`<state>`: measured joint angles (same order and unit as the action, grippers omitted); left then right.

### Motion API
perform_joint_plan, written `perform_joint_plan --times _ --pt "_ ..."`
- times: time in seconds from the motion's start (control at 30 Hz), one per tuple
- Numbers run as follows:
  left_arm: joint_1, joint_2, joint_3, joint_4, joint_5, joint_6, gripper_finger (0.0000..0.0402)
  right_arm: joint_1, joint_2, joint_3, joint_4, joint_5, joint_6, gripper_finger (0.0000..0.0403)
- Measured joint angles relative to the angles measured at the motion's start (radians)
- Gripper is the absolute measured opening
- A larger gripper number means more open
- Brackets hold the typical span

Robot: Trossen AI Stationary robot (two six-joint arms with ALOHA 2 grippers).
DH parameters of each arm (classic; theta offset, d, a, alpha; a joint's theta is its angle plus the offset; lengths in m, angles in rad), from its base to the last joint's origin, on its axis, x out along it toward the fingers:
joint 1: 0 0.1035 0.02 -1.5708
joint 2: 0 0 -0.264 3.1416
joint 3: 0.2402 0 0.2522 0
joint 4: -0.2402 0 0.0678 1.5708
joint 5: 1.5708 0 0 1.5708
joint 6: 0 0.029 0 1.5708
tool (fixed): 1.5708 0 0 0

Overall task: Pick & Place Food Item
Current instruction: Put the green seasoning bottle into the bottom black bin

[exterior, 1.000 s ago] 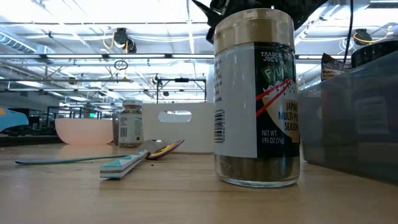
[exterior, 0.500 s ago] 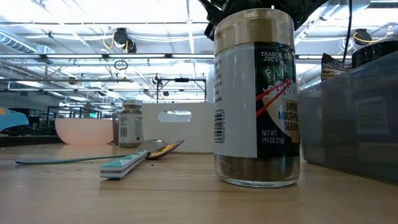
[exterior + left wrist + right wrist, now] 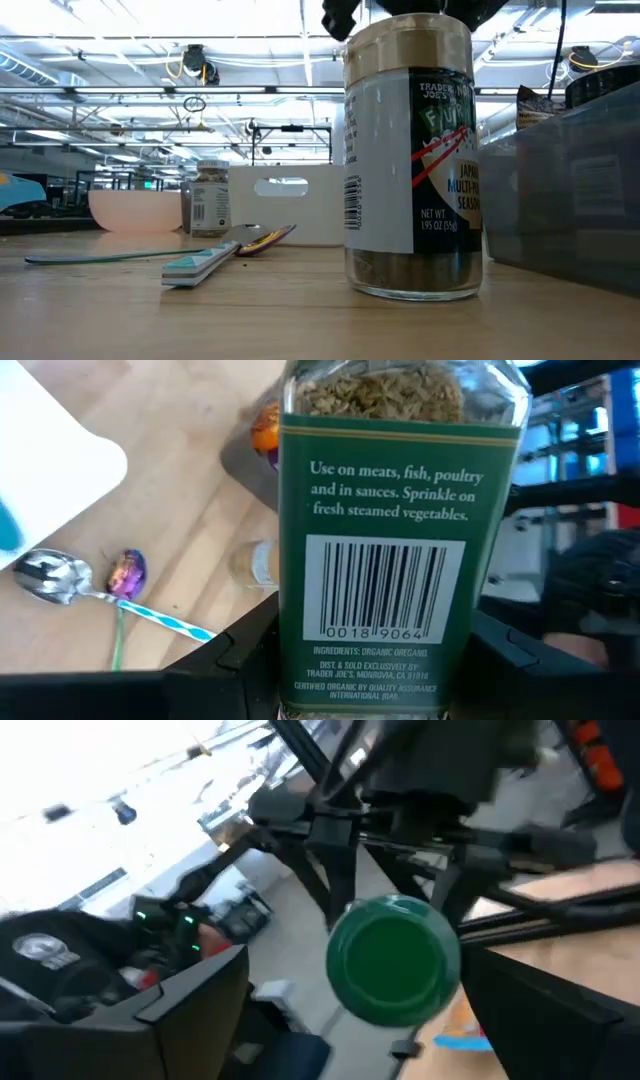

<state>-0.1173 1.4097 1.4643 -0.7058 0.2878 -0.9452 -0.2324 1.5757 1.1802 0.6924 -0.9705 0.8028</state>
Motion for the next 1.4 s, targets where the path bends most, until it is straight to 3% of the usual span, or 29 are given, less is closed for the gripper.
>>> perform_joint_plan --times 0.17,0.27,1.4 --pt "0.037 0.000 0.000 -0.003 0.072 -0.026 0.0204 0.035 0.000 0.070 -0.269 0.093 -0.257 0.0352" --pt "0.049 0.010 0.000 -0.002 0.087 -0.025 0.0204 0.045 0.001 0.098 -0.324 0.135 -0.335 0.0345" --pt "0.053 0.068 0.000 -0.025 0.048 0.071 0.0204 0.033 0.046 0.103 -0.342 0.057 -0.216 0.0329"
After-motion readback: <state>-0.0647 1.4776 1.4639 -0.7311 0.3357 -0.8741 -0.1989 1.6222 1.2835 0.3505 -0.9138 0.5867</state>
